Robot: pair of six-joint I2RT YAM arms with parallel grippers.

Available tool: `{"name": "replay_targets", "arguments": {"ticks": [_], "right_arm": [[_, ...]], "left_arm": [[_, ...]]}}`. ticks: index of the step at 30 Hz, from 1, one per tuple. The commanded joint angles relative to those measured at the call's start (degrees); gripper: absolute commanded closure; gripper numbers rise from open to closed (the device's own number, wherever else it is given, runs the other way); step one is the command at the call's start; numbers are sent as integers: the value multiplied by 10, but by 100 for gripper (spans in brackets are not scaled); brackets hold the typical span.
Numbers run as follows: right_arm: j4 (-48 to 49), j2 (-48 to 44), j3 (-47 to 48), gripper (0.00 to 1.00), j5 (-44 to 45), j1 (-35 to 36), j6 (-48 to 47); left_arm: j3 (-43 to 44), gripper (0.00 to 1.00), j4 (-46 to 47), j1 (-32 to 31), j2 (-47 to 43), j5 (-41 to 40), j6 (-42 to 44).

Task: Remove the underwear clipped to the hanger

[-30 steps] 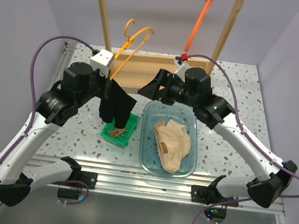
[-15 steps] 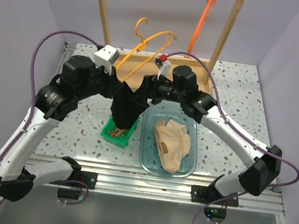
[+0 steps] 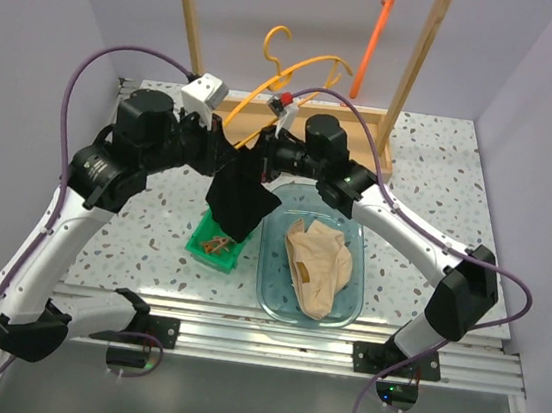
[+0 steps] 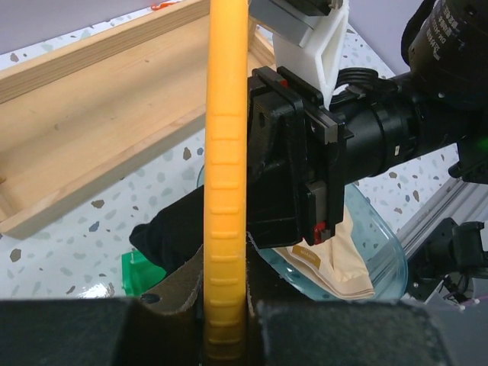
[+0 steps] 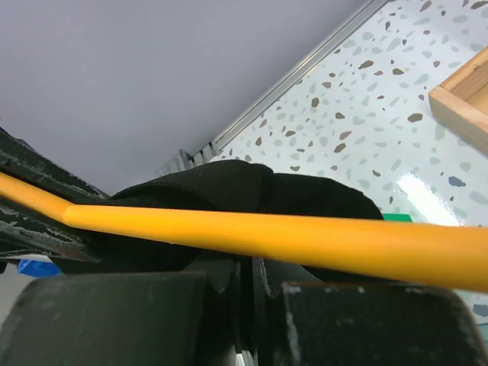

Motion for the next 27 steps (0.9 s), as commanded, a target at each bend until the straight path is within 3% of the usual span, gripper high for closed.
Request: {"name": "replay_targets", "arguments": {"ticks": [1, 4, 6, 10, 11, 12, 27], "right_arm": [[39, -8, 24, 100, -25, 2, 14], [6, -24, 20, 100, -7, 2, 0], [-30, -31, 20, 100, 4, 1, -10], [-57, -46, 15, 100, 22, -4, -16], [-62, -49, 14, 100, 27, -4, -18], [-69, -50, 14, 100, 28, -4, -22], [-85, -96, 43, 100, 39, -25, -22]], "left_arm": [[25, 95, 11, 2, -6, -9, -8], [21, 81, 18, 3, -10, -50, -13], [18, 80, 25, 3, -17, -71, -17], [5, 59, 51, 4, -35, -117, -23], [3, 62, 55, 5, -37, -116, -22], [2, 100, 62, 5, -39, -116, -19], [-35, 100, 72, 6, -56, -167, -16]]}}
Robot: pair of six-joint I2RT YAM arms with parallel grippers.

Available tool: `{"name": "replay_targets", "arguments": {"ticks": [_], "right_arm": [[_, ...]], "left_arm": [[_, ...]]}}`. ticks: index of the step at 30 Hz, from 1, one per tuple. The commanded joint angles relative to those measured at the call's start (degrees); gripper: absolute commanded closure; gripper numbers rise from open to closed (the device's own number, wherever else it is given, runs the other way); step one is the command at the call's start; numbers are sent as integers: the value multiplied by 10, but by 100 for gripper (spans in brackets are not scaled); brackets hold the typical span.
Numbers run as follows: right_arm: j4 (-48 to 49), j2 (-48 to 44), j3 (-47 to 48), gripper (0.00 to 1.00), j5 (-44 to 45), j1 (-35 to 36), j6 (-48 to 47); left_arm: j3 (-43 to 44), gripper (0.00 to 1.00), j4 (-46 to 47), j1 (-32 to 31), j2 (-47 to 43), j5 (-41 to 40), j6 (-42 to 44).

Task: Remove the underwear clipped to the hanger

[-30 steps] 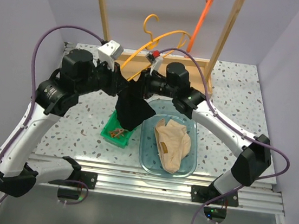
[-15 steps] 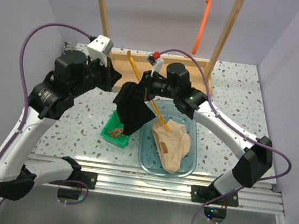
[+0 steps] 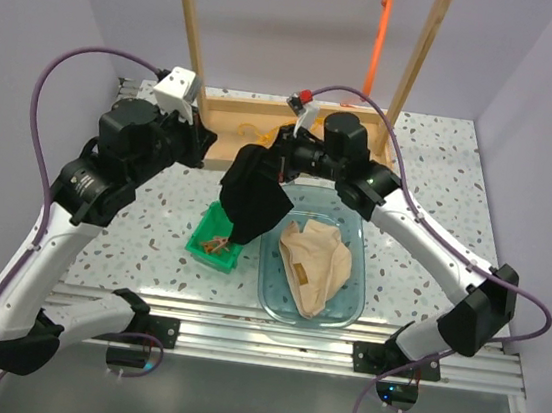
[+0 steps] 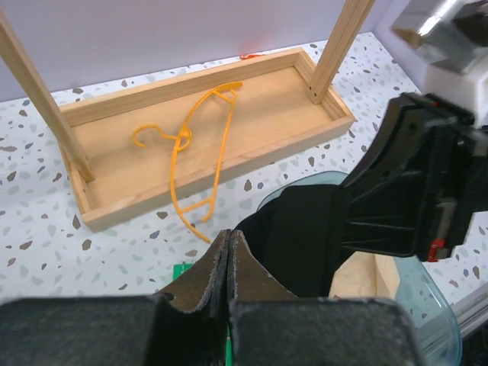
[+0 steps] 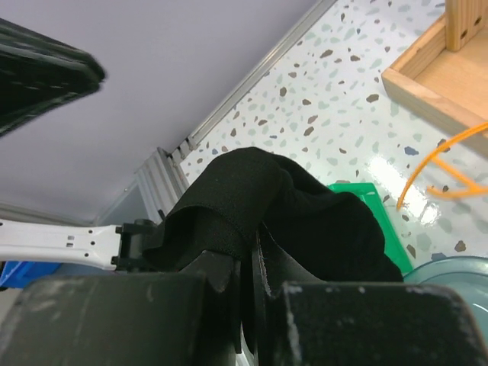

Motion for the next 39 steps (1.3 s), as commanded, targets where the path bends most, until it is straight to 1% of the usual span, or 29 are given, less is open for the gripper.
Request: {"name": "replay_targets", "arguments": {"ticks": [1, 5, 7, 10, 11, 12, 14, 15, 17, 18, 19, 21, 23, 24, 25, 26, 28, 29, 30, 31, 32, 34, 36, 37, 39], "right_arm": [[19, -60, 43, 100, 6, -5, 1], [17, -88, 76, 100, 13, -13, 2], [-17, -92, 96, 100, 26, -14, -9], [-100, -97, 153, 100, 74, -15, -45], [-116, -99, 158, 100, 89, -16, -53], [-155, -106, 163, 100, 126, -15, -65], [-207, -111, 183, 100, 154, -15, -83], [-265, -118, 187, 100, 187, -16, -84], [-311, -135, 173, 100, 208, -15, -87], [-342, -158, 159, 100, 218, -15, -82], [-354, -173, 123, 100, 231, -16, -79], [-384, -198, 85, 100, 242, -16, -66], [-401, -227, 26, 100, 240, -15, -53], [-413, -233, 6, 100, 235, -15, -48], [-415, -237, -32, 100, 219, -14, -45], [-409, -239, -54, 100, 211, -14, -34], [-396, -242, -107, 98, 206, -15, -24], [-391, -242, -119, 89, 223, -15, -18], [-390, -242, -128, 58, 235, -14, -16], [-391, -238, -131, 46, 247, -14, -16], [-395, -236, -128, 34, 265, -14, -16], [-397, -231, -106, 2, 285, -14, -19], [-399, -213, -74, 2, 305, -15, -29], [-399, -202, -34, 2, 310, -14, -39], [-399, -152, 15, 2, 323, -15, -45]], "left_arm": [[-1, 100, 24, 5, -9, -26, -3], [4, 100, 26, 5, -15, -45, -5], [8, 100, 27, 4, -15, -45, -4], [11, 100, 23, 4, -9, -42, -4], [10, 100, 23, 4, -10, -41, -4], [8, 100, 24, 4, -10, -41, -4], [9, 100, 23, 4, -9, -42, -2], [9, 100, 21, 5, -9, -42, -2], [9, 100, 18, 5, -3, -45, 2], [9, 100, 10, 6, 1, -45, 3], [10, 100, 5, 6, 15, -44, 3], [10, 100, -3, 9, 32, -34, 2], [9, 100, -4, 12, 62, -14, 0], [5, 99, -1, 15, 84, -8, 0], [3, 94, 3, 19, 97, 13, 0], [0, 81, 12, 31, 109, 24, -2], [-4, 63, 24, 41, 146, 58, -3], [-4, 49, 35, 52, 158, 64, -4], [-4, 41, 41, 59, 177, 70, -9], [-5, 34, 49, 72, 185, 72, -12], [-7, 24, 63, 81, 193, 74, -16], [-5, 20, 71, 109, 215, 90, -30], [6, 16, 72, 119, 225, 99, -41], [7, 15, 76, 124, 226, 101, -44], [7, 12, 80, 125, 218, 95, -50]]}}
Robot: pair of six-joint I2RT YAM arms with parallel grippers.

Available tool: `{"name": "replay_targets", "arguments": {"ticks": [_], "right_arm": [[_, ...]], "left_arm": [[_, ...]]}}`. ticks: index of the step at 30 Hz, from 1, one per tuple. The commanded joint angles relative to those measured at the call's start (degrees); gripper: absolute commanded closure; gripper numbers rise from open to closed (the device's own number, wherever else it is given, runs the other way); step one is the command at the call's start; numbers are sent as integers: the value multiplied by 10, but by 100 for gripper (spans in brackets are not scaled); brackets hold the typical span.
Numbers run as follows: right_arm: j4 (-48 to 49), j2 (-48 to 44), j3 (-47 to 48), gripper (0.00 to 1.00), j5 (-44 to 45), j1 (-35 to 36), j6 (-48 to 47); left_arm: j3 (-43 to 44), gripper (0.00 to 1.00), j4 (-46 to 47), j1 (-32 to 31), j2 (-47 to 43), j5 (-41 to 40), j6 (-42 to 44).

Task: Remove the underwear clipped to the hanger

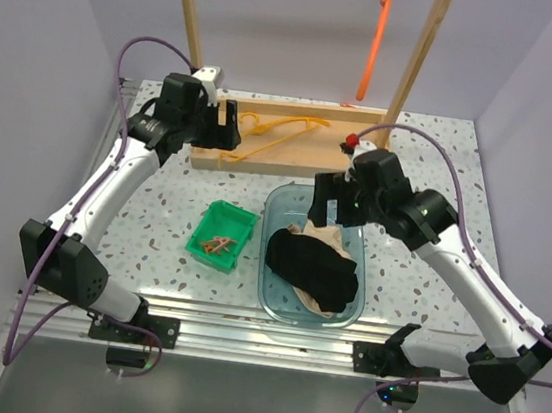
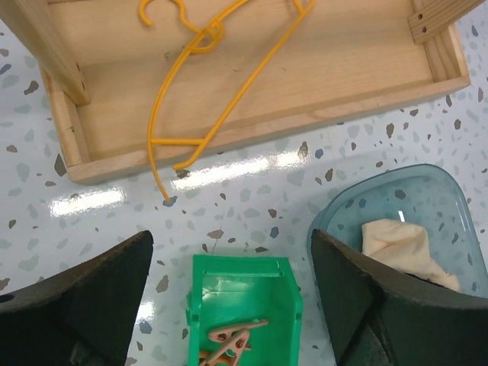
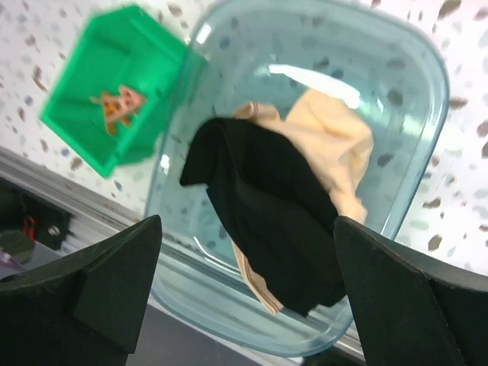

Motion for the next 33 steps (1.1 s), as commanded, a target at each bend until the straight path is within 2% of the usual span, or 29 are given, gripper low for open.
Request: {"name": "replay_targets", "arguments": {"ticks": [1, 9, 13, 17, 22, 28, 33], "right_arm": [[27, 64, 135, 2, 50, 0, -15], [35, 379, 399, 2, 70, -10, 70], [83, 485, 464, 2, 61, -23, 154], [196, 547, 451, 7, 70, -38, 254], [275, 614, 476, 14, 85, -54, 287], [224, 724, 582, 23, 63, -77, 344], [217, 760, 603, 29, 56, -84, 365]], "left_arm": [[15, 12, 47, 6, -21, 9, -31], [-26, 7, -1, 16, -112, -34, -75], [-45, 6, -27, 19, -163, -44, -89], [-68, 5, -48, 21, -203, -69, -100], [-84, 4, -80, 21, -237, -95, -106], [-90, 3, -98, 21, -250, -110, -106], [-78, 3, -102, 22, -244, -114, -102]]}}
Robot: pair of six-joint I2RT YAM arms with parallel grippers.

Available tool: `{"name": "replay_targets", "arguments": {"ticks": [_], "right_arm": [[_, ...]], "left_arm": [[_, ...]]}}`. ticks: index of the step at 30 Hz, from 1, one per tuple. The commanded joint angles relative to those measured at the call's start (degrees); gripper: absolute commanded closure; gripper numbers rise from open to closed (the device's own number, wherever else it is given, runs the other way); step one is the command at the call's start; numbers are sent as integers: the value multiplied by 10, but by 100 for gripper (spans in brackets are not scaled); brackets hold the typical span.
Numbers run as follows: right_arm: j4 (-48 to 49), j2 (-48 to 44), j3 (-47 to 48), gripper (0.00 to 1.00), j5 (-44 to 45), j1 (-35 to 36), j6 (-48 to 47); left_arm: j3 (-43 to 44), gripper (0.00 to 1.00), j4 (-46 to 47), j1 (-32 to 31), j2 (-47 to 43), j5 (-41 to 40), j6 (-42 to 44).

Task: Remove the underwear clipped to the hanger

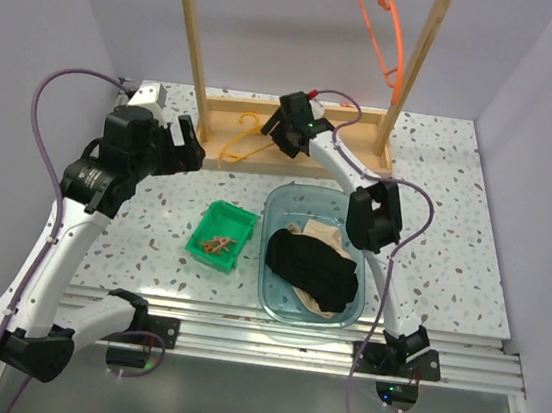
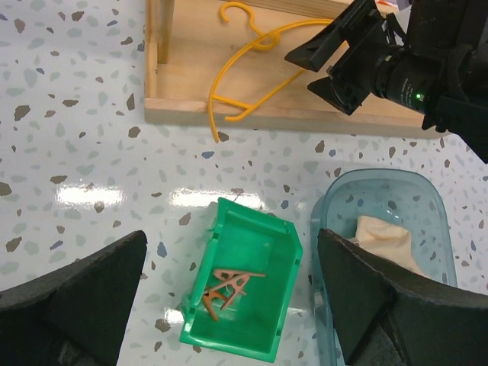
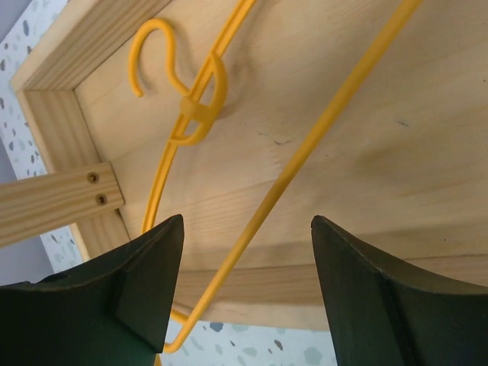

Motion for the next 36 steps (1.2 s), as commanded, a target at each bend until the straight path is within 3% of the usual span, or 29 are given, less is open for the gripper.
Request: {"name": "replay_targets", "arguments": {"ticks": [1, 8, 14, 24, 26, 29, 30, 36], "right_arm": [[0, 11, 37, 29, 1, -3, 40], [7, 36, 59, 33, -12, -6, 54], [24, 95, 92, 48, -62, -15, 100], [38, 80, 61, 44, -70, -20, 125], [58, 86, 64, 50, -86, -20, 139], [134, 76, 17, 83, -109, -23, 170], [156, 68, 3, 100, -114, -23, 182], [312, -7, -114, 100, -144, -35, 228]], "left_arm": [[13, 3, -11, 4, -3, -15, -3], [15, 2, -5, 6, 9, -12, 0], [15, 2, -4, 10, 9, -11, 7], [23, 2, -12, 21, 5, -10, 19], [22, 2, -10, 21, 5, -7, 21], [24, 2, -11, 23, 3, -6, 22], [24, 2, -12, 24, 3, -6, 21], [30, 2, -7, 26, 6, 6, 26]]}}
